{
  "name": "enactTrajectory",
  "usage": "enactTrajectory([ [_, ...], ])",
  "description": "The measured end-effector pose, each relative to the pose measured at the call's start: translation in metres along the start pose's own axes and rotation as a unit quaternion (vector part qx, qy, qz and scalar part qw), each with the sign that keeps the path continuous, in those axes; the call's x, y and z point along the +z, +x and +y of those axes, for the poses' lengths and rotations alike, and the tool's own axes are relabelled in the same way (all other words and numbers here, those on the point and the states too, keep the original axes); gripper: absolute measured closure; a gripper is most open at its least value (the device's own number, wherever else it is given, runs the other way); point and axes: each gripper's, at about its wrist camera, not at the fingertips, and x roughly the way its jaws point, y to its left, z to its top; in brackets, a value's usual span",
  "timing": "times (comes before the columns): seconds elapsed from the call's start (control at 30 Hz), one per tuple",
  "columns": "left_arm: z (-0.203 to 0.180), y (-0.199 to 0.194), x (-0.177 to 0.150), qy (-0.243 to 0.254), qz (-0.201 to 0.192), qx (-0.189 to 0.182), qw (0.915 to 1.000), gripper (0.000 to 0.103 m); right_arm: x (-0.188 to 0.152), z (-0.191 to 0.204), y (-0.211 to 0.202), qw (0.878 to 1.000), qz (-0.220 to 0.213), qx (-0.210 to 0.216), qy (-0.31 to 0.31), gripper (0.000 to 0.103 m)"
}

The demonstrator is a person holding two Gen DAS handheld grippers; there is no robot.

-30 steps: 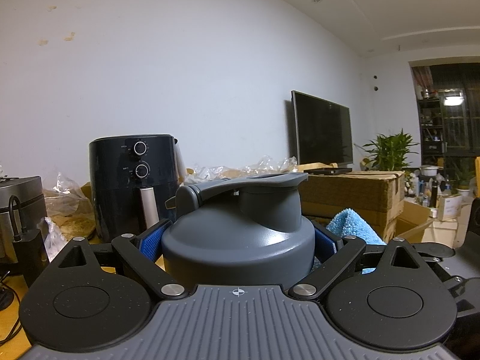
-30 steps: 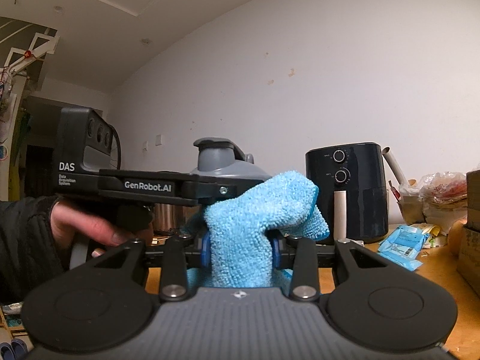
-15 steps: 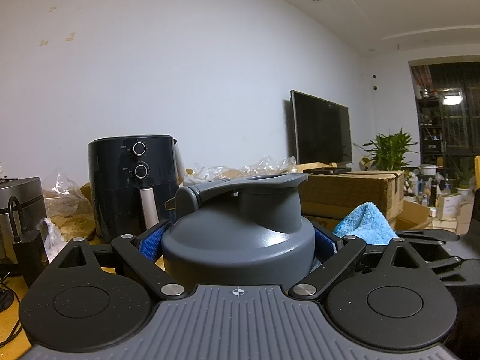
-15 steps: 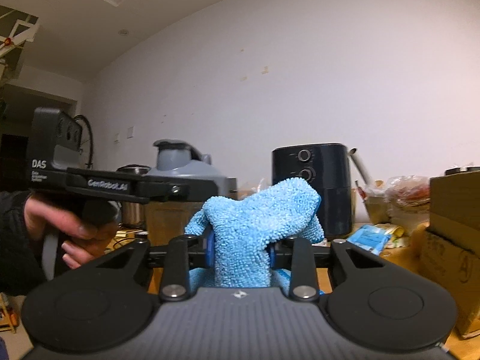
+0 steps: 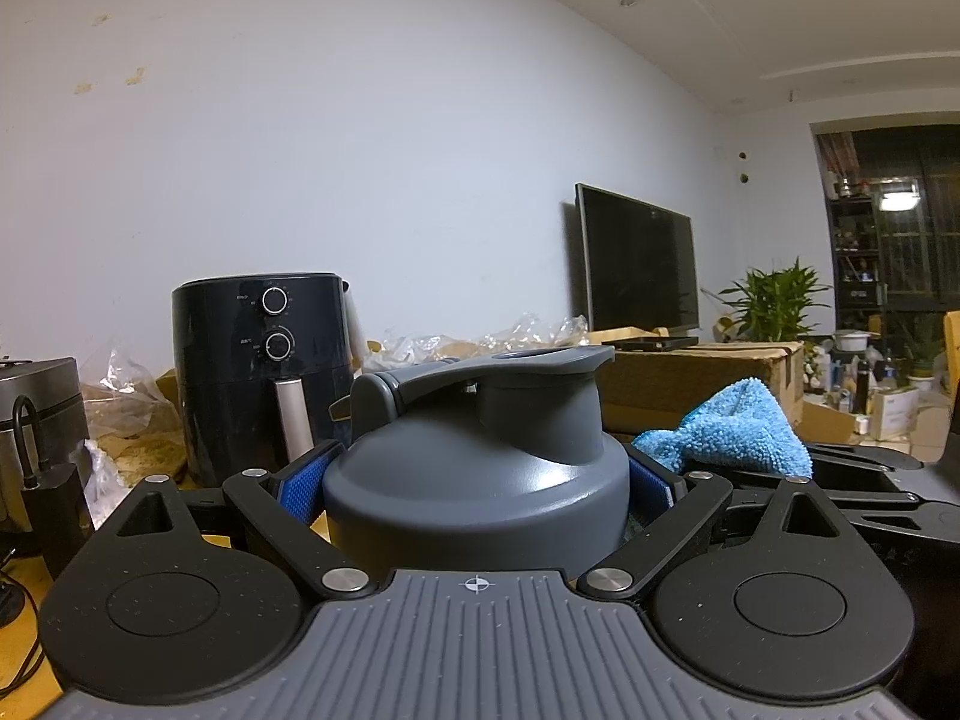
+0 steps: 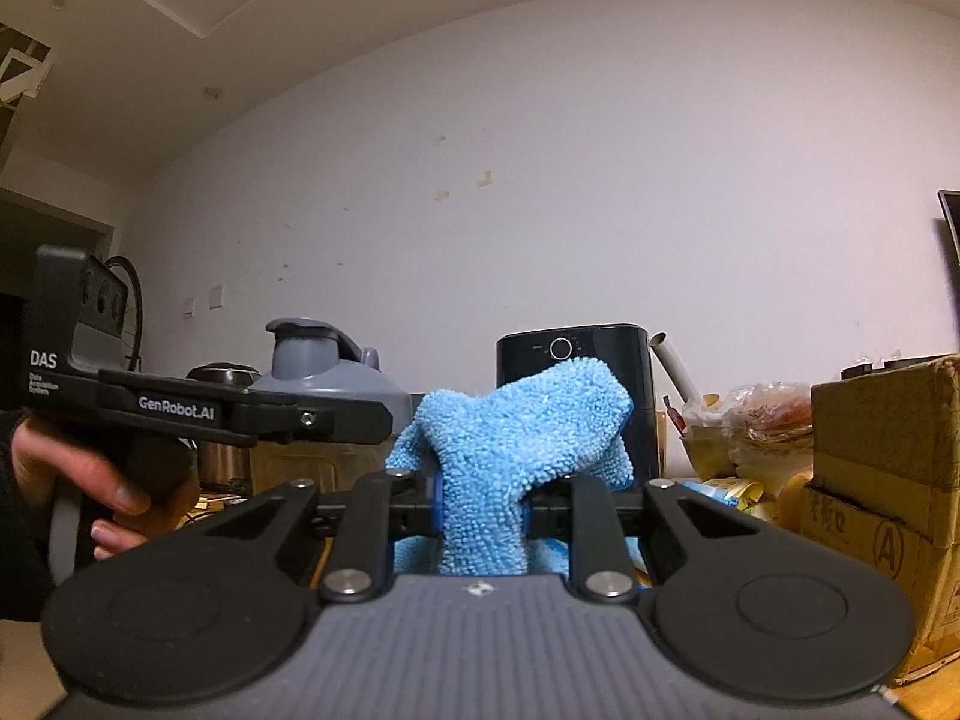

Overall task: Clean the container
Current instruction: 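Pull the blue cloth away from the bottle with the right gripper, then turn the shaker bottle upright with the left gripper, lowering it toward the table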

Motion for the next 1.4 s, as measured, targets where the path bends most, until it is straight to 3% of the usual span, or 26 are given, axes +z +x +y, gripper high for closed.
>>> enactTrajectory([
  [0.2, -0.003, -0.001, 0.000, 0.004, 0.007, 0.000, 1.0000, 0.007, 0.000, -0.002, 0.000, 1.000, -0.002, 0.006, 0.010, 0.083],
  [0.33, -0.002, 0.003, 0.003, -0.006, 0.035, -0.001, 0.9994, 0.007, -0.001, -0.002, 0.003, 1.000, 0.007, 0.001, 0.012, 0.081],
  [0.77, -0.015, -0.004, 0.003, 0.021, 0.029, 0.038, 0.9986, 0.006, -0.001, -0.003, 0.003, 1.000, 0.013, 0.003, 0.016, 0.081],
  [1.1, -0.032, -0.010, 0.002, 0.005, 0.022, 0.093, 0.9954, 0.006, -0.001, -0.004, 0.002, 1.000, 0.013, 0.002, 0.017, 0.081],
  [1.4, -0.055, -0.011, 0.003, 0.010, 0.008, 0.166, 0.9861, 0.006, -0.002, -0.004, 0.004, 1.000, 0.013, 0.002, 0.016, 0.081],
])
